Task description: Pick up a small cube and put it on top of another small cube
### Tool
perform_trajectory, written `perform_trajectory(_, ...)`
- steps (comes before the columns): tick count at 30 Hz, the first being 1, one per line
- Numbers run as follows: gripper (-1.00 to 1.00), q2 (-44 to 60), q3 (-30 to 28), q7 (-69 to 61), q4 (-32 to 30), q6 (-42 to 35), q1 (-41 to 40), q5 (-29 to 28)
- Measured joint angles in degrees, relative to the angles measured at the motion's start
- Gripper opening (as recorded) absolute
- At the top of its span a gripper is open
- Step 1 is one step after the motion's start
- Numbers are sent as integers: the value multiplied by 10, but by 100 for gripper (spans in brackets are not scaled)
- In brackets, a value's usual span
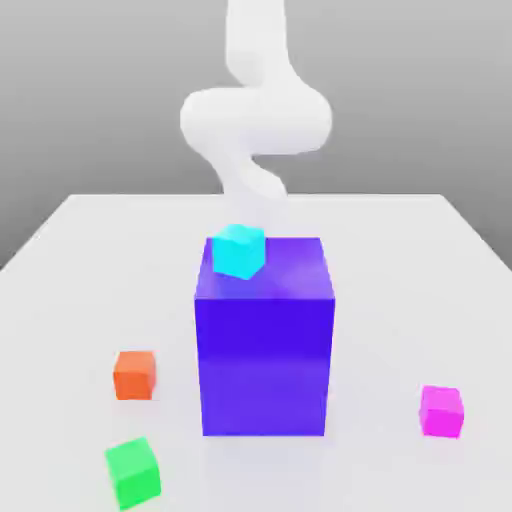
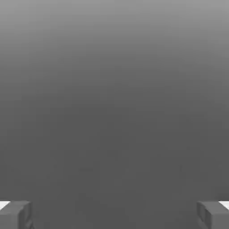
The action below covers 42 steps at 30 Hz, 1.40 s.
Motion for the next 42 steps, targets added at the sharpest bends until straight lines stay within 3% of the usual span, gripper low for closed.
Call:
perform_trajectory(16,0,336,37,-303,-104,164,180,33)
perform_trajectory(24,0,502,62,-390,-152,249,248,-31)
perform_trajectory(29,0,606,39,-377,-138,327,271,-62)
perform_trajectory(30,-100,621,35,-375,-135,339,274,-65)
perform_trajectory(37,-100,621,35,-374,-135,339,274,-67)
perform_trajectory(42,-100,531,54,-393,-153,267,261,-42)
